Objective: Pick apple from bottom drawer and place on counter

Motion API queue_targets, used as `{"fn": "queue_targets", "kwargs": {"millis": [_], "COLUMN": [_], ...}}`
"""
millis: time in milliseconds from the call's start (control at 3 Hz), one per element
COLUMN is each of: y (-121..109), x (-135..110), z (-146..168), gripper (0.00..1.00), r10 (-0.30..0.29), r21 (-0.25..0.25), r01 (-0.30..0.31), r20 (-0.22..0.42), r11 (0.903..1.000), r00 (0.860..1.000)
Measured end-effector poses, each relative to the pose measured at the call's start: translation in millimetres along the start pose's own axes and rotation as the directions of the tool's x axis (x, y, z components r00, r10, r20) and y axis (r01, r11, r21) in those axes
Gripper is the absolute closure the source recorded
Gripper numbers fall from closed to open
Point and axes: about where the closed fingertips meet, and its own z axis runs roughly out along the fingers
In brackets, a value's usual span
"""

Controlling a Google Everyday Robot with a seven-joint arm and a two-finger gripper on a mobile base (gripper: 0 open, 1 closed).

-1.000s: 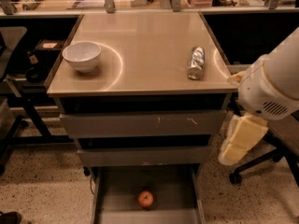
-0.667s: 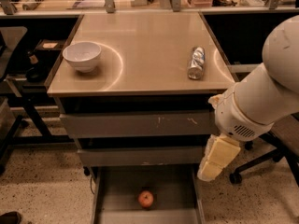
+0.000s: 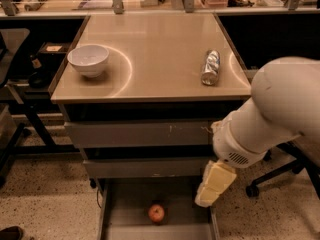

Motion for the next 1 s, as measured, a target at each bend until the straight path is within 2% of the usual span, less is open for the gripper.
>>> {"fn": "queue_targets", "kwargs": {"millis": [333,667,1000], "y": [4.8,9.0,9.0], "x": [1.4,5.9,6.0], "z": [51.1,94.6,94.8], "gripper": [0.00,0.00,0.00], "r10": [0.031,0.073,0.073], "r21": [-0.020,-0.045,-0.045], "r01": [-0.030,-0.073,-0.073], "r20": [0.012,-0.006,-0.006], "r11": [0.9993,0.9963,0.9963], "r00": [0.999,0.997,0.997]}}
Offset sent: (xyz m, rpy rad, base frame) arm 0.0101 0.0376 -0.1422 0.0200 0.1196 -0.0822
